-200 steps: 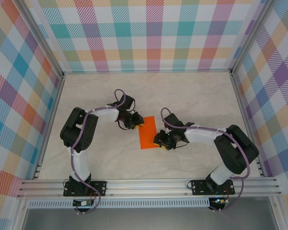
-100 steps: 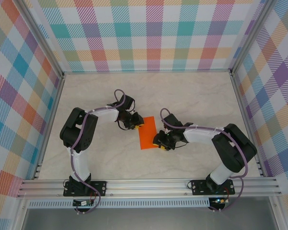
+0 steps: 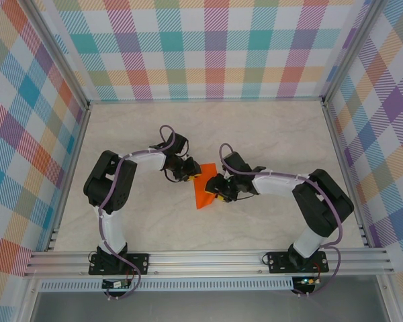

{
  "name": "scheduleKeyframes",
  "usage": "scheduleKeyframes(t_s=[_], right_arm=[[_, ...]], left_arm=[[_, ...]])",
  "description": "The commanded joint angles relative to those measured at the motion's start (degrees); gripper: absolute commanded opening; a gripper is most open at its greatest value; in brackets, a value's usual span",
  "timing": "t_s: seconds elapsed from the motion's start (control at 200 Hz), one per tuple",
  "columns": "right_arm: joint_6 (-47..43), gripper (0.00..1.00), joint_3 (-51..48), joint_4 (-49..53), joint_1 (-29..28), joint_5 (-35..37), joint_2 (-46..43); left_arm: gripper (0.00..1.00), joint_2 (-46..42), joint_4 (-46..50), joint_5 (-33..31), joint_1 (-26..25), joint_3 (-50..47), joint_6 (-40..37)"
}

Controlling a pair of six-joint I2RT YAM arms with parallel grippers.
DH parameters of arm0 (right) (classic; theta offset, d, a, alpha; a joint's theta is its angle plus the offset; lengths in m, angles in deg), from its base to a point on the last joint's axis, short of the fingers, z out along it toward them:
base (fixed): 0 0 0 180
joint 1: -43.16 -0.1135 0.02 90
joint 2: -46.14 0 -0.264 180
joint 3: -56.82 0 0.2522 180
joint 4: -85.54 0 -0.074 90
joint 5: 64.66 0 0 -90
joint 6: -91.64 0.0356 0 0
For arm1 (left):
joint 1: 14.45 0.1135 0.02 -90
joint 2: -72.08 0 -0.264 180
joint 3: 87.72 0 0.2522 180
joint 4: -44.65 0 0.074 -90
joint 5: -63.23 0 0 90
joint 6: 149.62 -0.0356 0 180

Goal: Fold a paper plane with a square sheet of paper (pick it up from the middle)
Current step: Third fold the triangle at the center of the table.

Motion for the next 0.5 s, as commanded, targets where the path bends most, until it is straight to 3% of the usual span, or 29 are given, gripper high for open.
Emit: scheduleKeyframes(t_s=[0.0,0.3,0.495], right_arm=[[-3.28,0.5,2.08,1.61,0.88,1.03,0.4],[-10.34,0.52,5.62,3.61,4.73,-3.89,3.43],[-11.7,0.43,6.64,2.65,5.71,-7.98,6.39]], left_arm=[[0.24,-0.18,3.64,-0.79,0.69,-1.91,-0.94],[0.24,-0.34,4.08,-0.95,0.71,-1.95,-1.24],[0.24,-1.07,3.61,-0.31,0.68,-2.14,-1.71]])
